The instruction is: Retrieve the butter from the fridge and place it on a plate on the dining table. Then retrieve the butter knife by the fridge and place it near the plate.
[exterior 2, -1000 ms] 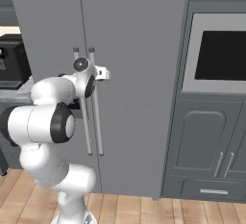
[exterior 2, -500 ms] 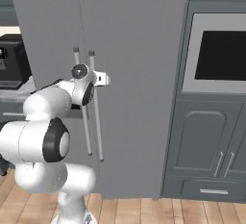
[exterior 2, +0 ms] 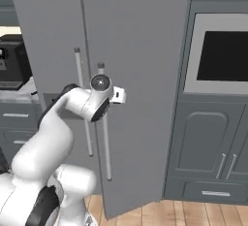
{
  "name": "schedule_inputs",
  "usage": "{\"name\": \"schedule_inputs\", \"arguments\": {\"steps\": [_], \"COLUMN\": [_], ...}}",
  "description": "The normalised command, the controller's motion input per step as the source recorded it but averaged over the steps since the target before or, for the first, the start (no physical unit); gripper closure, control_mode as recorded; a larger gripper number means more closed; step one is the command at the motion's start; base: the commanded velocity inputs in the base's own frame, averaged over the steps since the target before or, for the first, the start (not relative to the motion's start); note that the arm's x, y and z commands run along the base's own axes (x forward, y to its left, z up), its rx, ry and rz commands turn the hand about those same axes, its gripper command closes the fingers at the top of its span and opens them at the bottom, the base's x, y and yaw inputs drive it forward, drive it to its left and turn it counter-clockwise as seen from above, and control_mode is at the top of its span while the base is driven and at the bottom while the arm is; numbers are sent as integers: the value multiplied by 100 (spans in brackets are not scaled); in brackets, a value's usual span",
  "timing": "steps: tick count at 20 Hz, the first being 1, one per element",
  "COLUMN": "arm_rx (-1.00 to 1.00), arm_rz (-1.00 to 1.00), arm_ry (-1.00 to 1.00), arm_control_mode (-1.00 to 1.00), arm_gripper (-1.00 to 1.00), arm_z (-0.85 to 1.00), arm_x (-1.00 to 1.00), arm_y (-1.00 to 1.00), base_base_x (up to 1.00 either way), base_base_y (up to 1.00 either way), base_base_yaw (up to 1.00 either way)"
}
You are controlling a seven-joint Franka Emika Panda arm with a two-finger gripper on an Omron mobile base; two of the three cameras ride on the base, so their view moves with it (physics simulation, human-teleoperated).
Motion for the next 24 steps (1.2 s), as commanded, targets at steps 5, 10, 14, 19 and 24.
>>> {"name": "schedule_inputs", "arguments": {"steps": [5, 10, 14, 19, 24], "arm_rx": [10, 12, 4, -9, -35], "arm_rz": [6, 9, 1, -2, -1], "arm_ry": [10, 10, 16, 6, 24], "arm_control_mode": [-100, -100, -100, -100, -100], "arm_gripper": [100, 100, 100, 100, -100], "arm_z": [0, 0, -5, 10, 34], "arm_x": [-100, -100, -97, -45, 5], "arm_y": [-100, -100, -79, 24, 89], "base_base_x": [0, 0, 0, 0, 0], "base_base_y": [0, 0, 0, 0, 0], "base_base_yaw": [0, 0, 0, 0, 0]}}
